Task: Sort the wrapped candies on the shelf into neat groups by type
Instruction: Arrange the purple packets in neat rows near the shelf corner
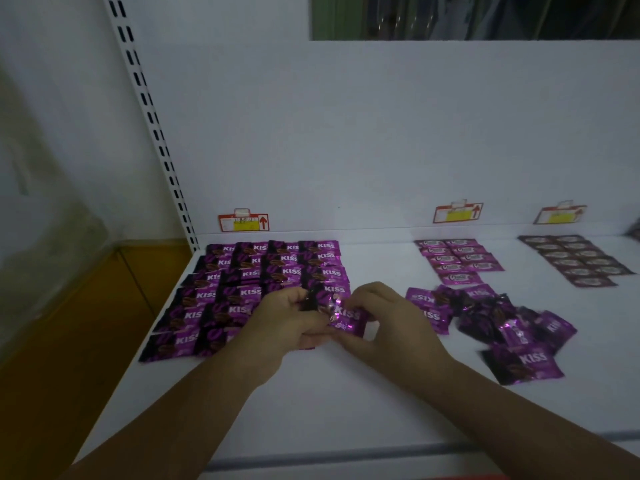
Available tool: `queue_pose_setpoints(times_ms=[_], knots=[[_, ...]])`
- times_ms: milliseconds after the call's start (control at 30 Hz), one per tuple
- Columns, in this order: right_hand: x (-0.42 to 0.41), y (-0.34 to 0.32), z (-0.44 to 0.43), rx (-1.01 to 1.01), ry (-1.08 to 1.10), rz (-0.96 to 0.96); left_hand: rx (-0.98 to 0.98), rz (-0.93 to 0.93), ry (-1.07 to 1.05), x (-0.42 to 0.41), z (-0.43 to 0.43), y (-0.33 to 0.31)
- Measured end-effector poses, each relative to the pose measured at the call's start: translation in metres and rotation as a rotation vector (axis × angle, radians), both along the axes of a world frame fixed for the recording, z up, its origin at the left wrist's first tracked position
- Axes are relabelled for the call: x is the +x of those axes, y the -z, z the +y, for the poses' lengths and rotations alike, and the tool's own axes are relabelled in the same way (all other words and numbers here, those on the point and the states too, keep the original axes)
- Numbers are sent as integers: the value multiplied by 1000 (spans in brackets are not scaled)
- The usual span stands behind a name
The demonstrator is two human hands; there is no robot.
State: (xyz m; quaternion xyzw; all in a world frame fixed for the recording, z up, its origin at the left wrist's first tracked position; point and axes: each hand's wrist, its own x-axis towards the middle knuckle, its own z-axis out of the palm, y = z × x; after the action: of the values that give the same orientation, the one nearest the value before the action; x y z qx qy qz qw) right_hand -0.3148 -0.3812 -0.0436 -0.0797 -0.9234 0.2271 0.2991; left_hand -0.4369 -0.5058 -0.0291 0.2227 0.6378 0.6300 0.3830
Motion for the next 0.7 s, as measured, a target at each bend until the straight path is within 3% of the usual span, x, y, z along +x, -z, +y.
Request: queue_pose_setpoints(times_ms=[267,400,700], knots=[[-2,1,19,6,-37,-54,-67,105,-147,-14,-7,-5],[-3,0,11,12,-49,41,-67,71,-218,-11,-4,-5],[-5,-5,11,177,-77,84,15,-104,-69,-4,-7,-13]])
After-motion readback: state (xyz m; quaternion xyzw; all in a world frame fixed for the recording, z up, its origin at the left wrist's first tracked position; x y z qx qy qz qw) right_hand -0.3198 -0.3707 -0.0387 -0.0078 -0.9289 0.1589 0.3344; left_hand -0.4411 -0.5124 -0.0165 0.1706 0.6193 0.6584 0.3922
